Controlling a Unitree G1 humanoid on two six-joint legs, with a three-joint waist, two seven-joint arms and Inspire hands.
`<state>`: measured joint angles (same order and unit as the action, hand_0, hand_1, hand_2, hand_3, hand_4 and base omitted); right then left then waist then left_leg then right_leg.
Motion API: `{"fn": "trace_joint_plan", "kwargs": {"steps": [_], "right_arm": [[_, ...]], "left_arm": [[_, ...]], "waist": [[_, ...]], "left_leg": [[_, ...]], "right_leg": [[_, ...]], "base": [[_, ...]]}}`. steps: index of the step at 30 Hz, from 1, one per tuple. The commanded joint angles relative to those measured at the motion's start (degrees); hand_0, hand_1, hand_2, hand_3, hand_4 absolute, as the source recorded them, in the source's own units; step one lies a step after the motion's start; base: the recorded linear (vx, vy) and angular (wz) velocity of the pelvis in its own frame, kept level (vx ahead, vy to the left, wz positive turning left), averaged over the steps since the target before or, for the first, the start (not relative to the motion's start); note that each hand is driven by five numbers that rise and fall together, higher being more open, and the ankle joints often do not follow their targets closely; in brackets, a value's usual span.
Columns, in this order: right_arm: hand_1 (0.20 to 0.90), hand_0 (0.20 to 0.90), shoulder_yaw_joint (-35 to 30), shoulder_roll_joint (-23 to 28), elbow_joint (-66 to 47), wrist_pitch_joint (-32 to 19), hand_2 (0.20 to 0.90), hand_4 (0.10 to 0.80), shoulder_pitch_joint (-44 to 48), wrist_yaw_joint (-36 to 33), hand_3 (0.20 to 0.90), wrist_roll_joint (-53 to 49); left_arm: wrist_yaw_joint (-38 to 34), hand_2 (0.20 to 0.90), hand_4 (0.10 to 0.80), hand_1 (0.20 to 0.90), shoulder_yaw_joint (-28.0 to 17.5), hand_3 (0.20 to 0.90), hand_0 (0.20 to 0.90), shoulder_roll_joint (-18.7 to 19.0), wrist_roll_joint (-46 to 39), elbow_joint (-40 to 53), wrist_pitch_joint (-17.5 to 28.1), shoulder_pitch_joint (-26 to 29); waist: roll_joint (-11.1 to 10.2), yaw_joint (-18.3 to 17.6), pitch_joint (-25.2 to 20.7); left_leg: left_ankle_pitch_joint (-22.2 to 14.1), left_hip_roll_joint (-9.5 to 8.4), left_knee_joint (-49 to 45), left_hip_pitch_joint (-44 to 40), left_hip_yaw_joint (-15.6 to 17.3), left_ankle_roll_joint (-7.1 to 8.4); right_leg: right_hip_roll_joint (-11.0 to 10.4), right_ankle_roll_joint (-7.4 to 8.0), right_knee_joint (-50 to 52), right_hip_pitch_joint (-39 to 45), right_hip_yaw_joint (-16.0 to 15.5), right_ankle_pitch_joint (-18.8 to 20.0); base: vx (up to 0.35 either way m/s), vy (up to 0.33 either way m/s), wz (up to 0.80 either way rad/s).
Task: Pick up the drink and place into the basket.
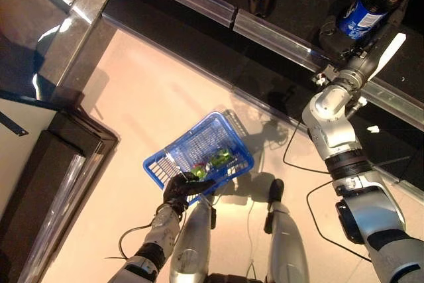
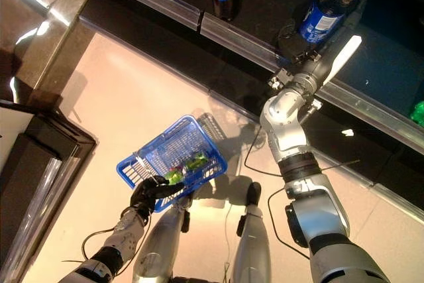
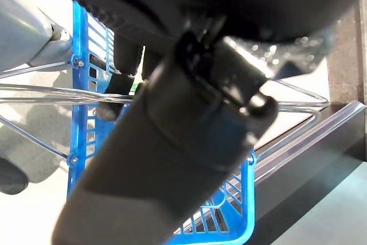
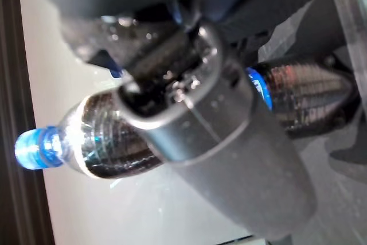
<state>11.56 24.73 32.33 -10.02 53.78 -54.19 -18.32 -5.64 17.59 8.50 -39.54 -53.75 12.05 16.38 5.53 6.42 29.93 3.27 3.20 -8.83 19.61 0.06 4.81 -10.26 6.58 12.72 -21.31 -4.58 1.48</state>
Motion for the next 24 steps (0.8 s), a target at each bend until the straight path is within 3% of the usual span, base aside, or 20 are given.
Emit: {"fn": "trace_joint_plan", "kwargs": {"steps": [1,6,7,8,9,24], "right_arm": [[0.9,0.9,-0.4,6.3,-2.7,-5.9,0.9,0.8,9.7,-0.7,0.9,0.5],[0.9,0.9,0.1,7.5,-0.4,-6.2,0.9,0.8,12.6,0.5,0.9,-0.2],[0.526,0.526,0.6,8.2,0.9,-6.4,0.526,0.364,13.6,1.2,0.464,-1.1],[0.526,0.526,0.9,8.5,1.2,-6.2,0.526,0.364,13.9,1.3,0.464,-1.2],[0.3,0.3,0.9,8.9,1.3,-6.1,0.3,0.1,14.3,1.3,0.2,-1.6],[0.3,0.3,-2.8,12.2,2.8,-10.4,0.3,0.1,11.0,2.1,0.2,-5.4]], "left_arm": [[0.0,0.3,0.1,0.3,5.6,0.2,0.3,3.7,-0.6,-1.5,-2.5,-9.1],[0.5,0.3,0.1,0.3,6.0,0.2,0.3,4.4,-0.9,-0.8,-3.0,-9.3],[0.9,0.3,0.1,0.3,6.0,0.2,0.3,4.5,-1.1,-0.7,-3.1,-9.4],[1.0,0.3,0.1,0.3,6.1,0.2,0.3,4.6,-1.2,-0.4,-3.1,-9.6],[1.1,0.3,0.1,0.3,5.9,0.2,0.3,4.6,-1.2,-0.3,-3.1,-9.6],[2.5,0.3,0.1,0.3,3.7,0.2,0.3,6.4,-4.7,2.7,1.6,-12.1]], "waist": [[0.2,1.7,-0.1],[0.6,2.2,-0.1],[0.8,2.4,-0.1],[0.8,2.5,-0.1],[0.8,2.5,-0.1],[0.6,2.5,-0.1]], "left_leg": [[-1.5,-1.99,-6.8,5.1,-5.3,-1.04],[-1.8,-2.53,-7.8,6.1,-5.6,-1.3],[-1.9,-2.69,-8.3,6.4,-5.6,-1.37],[-2.6,-2.69,-8.9,6.4,-5.6,-1.39],[-2.2,-2.83,-8.9,6.7,-5.6,-1.45],[-4.5,-2.98,-13.6,7.0,-5.4,-1.86]], "right_leg": [[-2.3,-2.82,1.7,-0.6,-4.5,0.4],[-2.5,-2.93,3.1,-1.7,-4.7,0.0],[-2.6,-2.98,3.7,-2.0,-4.7,-0.1],[-2.6,-3.0,4.3,-2.1,-4.7,-0.7],[-2.7,-3.05,4.3,-2.4,-4.7,-0.4],[-3.2,-3.58,8.8,-2.3,-4.7,-2.9]], "base": [[-0.008,0.014,0.06],[-0.011,0.007,0.05],[0.006,0.015,0.03],[-0.005,0.023,0.04],[-0.004,0.02,0.07],[-0.014,0.005,0.03]]}}
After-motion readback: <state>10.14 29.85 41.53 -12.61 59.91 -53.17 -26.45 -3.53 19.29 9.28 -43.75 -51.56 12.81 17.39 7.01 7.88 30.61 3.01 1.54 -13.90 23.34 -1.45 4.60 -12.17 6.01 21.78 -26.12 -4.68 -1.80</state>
